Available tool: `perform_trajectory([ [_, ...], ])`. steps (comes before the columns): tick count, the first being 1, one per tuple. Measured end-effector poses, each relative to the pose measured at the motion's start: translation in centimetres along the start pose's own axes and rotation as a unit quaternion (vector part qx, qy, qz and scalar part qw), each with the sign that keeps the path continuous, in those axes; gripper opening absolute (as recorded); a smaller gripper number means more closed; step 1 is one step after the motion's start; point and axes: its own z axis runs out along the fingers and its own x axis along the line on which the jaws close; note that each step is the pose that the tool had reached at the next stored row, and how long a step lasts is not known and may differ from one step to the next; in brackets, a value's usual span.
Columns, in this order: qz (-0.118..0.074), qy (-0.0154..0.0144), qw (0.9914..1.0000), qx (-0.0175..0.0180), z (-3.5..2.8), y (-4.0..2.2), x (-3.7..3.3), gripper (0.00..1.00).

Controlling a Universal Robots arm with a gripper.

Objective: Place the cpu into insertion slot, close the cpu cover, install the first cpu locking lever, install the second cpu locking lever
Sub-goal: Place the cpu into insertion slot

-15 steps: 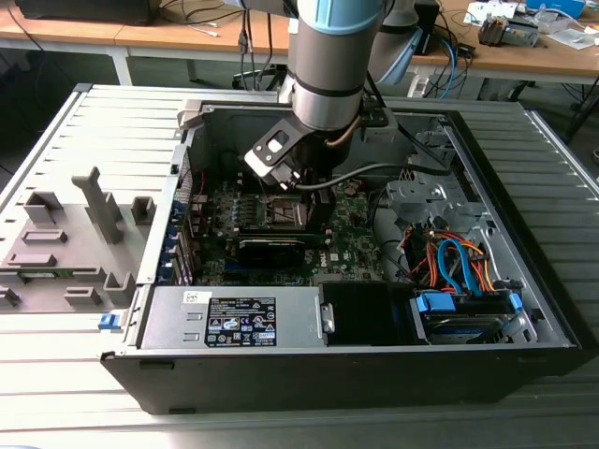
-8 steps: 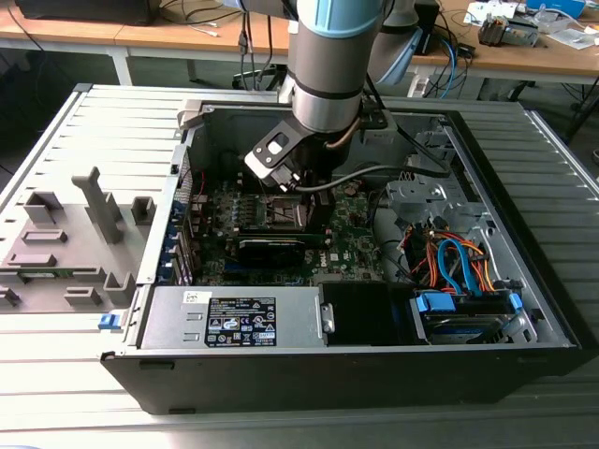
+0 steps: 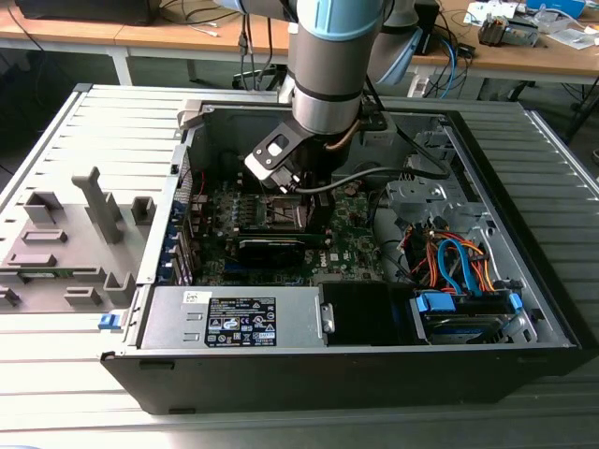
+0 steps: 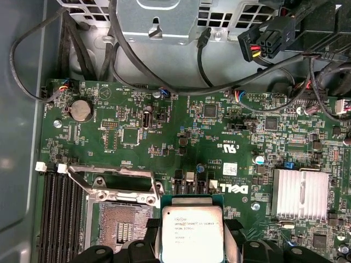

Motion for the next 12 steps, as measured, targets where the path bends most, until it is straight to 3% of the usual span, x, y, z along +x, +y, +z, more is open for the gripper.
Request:
perform_trajectory([
  [12, 0.000, 0.0000, 1.00000, 0.0000, 0.34, 0.00, 0.00, 0.55],
])
